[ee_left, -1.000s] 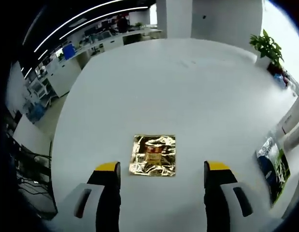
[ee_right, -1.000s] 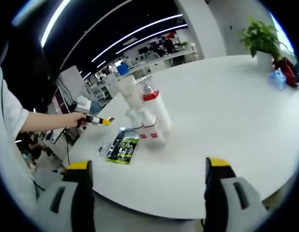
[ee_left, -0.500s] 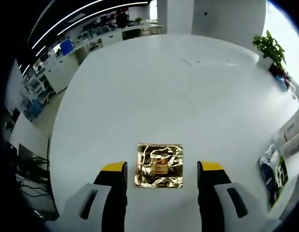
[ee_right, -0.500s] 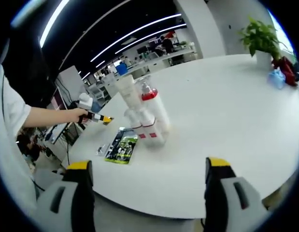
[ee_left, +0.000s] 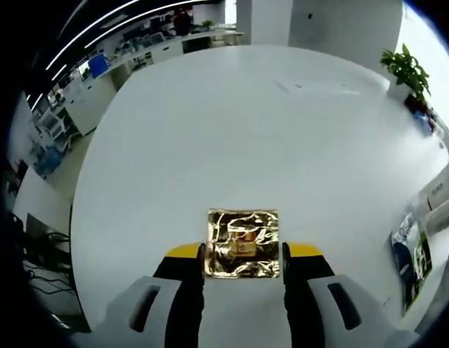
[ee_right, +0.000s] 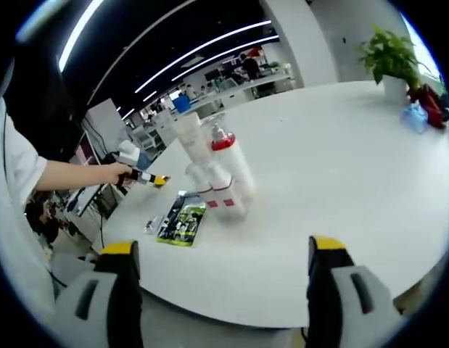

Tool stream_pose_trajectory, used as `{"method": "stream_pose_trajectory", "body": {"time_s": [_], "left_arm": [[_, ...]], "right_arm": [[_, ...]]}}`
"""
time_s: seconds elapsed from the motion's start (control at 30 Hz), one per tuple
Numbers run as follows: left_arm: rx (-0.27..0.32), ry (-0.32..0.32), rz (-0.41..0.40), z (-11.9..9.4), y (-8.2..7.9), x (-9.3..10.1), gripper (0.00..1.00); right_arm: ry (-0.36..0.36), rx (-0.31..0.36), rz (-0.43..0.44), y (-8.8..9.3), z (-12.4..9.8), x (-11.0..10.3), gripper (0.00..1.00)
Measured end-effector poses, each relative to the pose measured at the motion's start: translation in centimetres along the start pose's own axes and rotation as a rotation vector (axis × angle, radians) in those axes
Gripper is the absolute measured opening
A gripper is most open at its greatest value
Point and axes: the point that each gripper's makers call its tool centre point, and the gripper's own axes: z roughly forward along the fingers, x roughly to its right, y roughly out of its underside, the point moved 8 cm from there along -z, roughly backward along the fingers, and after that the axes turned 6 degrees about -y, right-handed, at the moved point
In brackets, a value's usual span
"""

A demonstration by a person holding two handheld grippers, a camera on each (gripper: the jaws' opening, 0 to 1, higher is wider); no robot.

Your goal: Arrange the skincare products in the storage area until every visible bottle or jar stands upright without overlapping.

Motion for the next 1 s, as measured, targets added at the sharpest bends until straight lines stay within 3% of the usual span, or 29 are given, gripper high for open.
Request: {"method": "stream_pose_trajectory", "body": {"time_s": [0.57, 1.0], "left_arm": [[0.018, 0.009, -0.006, -0.2, -0.3, 0.1, 0.35], [0.068, 0.014, -0.032, -2.3, -0.5, 0.8, 0.34]], "right_arm": [[0.001, 0.002, -0.004, 0.0, 0.0, 0.0, 0.97], [-0.007, 0.005, -0.019, 0.0, 0.0, -0.1, 0.97]]}}
